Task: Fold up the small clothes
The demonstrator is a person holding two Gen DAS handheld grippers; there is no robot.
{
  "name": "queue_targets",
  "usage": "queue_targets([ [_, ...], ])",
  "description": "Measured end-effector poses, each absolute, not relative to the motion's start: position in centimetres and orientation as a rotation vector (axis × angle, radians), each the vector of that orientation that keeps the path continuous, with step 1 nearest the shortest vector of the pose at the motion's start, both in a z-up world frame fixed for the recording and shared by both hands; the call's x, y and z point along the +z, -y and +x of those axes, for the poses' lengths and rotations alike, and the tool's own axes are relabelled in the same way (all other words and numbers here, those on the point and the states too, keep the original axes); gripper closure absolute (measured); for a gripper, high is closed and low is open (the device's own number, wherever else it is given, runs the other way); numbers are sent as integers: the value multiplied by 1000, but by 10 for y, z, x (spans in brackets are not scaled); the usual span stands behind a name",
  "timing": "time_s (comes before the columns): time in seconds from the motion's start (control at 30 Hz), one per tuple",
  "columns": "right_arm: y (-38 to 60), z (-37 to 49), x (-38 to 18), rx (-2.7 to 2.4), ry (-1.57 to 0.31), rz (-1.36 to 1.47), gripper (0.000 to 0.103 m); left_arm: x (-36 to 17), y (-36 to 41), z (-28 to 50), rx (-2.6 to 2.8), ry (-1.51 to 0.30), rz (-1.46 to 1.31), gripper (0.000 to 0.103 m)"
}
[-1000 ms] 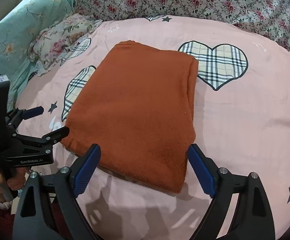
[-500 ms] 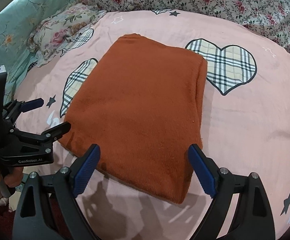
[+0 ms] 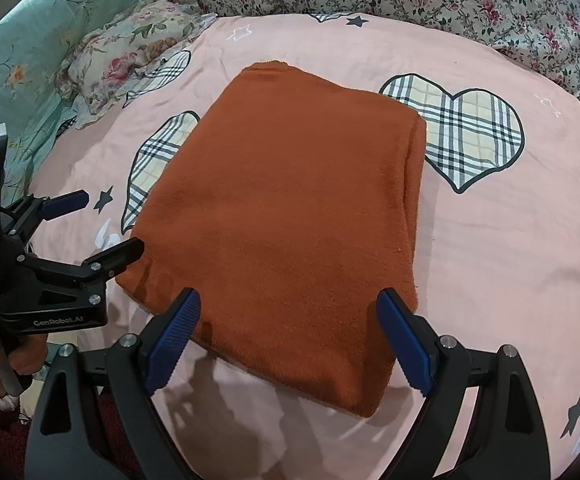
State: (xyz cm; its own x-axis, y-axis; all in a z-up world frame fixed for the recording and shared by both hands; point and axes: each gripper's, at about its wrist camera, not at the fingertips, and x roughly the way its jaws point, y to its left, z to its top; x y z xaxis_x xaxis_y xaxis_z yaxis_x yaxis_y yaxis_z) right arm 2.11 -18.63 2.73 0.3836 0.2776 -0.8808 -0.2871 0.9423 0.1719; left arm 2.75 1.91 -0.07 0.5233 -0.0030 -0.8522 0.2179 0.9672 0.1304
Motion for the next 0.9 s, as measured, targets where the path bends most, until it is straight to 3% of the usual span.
queue_targets([
  [0.9,191,22,28,353,-1112,-2,13,5,-17,25,-139,-1001,228,4],
])
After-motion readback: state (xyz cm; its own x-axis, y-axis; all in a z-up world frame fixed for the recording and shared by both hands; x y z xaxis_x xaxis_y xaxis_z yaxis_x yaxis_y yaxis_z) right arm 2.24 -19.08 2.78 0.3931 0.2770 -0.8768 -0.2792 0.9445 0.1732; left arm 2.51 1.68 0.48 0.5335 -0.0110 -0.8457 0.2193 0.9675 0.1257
